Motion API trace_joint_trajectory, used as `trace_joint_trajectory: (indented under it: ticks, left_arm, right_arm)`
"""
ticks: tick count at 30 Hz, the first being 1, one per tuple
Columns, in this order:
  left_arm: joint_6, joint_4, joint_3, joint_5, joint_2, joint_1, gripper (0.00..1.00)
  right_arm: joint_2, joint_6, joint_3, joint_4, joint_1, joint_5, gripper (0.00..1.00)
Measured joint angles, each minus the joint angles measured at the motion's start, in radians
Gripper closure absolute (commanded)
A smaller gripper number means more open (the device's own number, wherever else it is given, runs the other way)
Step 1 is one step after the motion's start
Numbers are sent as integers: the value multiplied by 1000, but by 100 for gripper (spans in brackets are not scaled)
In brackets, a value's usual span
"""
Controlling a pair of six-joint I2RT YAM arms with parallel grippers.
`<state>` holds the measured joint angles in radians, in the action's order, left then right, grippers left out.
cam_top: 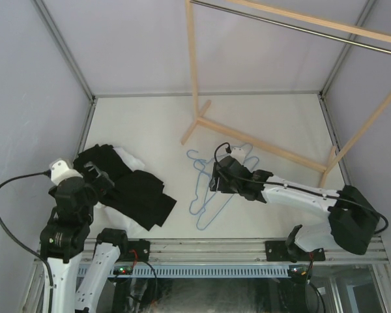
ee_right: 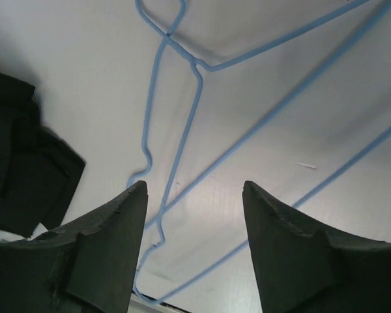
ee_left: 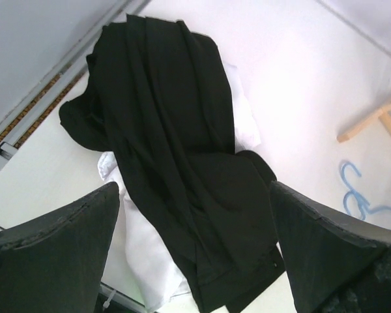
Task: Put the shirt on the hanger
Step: Pick up the hanger at the center of the board.
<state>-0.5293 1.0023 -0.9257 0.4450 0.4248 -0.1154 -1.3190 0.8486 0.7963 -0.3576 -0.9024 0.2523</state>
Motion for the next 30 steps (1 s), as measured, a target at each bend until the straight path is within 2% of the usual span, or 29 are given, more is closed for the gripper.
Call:
trace_joint_trajectory:
  ticks: [6,14,20,30]
  left_arm:
    - [-21,7,0,47,-92,10,0]
    - [-20,7,0,42,-61,23,0]
    - [-19,6,0,38,-59,29,0]
    - [-18,5,0,18,-59,56,0]
  right_arm:
    - [-185,114,93,51,-58,38,50]
    - [-343,196,167,76,-88,61,55]
    - [-402,213,201,52,-88,84,55]
    - [-402,197,202,10,-104,151,53]
